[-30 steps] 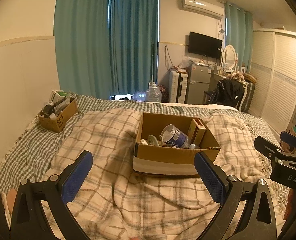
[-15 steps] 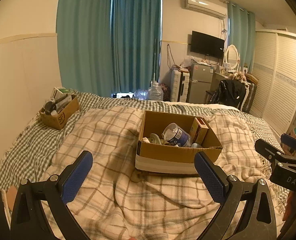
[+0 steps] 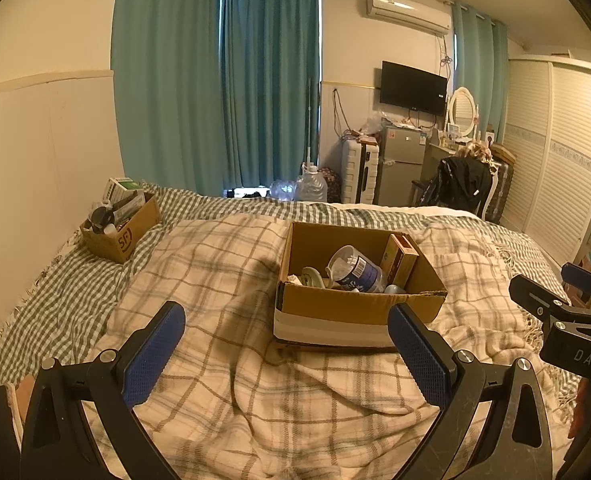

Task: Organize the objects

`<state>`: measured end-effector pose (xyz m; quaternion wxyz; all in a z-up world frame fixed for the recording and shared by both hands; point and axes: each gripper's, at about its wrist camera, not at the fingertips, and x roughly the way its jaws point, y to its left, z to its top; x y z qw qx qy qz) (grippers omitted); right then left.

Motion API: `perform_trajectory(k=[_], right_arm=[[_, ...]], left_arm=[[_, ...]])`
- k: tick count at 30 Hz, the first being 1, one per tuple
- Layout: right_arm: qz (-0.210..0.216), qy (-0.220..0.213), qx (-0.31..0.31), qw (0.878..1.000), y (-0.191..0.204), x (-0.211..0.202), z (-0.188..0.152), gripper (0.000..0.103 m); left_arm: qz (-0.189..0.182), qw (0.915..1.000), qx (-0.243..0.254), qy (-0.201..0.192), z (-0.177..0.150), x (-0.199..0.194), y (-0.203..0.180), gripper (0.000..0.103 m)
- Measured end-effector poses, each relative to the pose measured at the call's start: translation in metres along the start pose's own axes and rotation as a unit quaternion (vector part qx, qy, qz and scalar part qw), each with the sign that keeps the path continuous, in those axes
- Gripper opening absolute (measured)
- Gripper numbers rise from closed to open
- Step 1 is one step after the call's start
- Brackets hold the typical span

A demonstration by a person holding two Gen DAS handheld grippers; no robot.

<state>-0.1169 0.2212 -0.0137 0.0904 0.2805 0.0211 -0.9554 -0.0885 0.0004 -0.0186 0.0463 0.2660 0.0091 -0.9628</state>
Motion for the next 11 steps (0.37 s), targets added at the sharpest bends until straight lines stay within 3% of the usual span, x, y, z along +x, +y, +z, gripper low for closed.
perform_trajectory(k=[11], right_arm=[[0.002, 0.002, -0.001, 1.0, 0.0003, -0.0008, -0.0017, 0.103]], left_arm=[[0.0, 1.0, -0.003, -0.003, -0.0019, -0.0018, 0.0009, 0.103]])
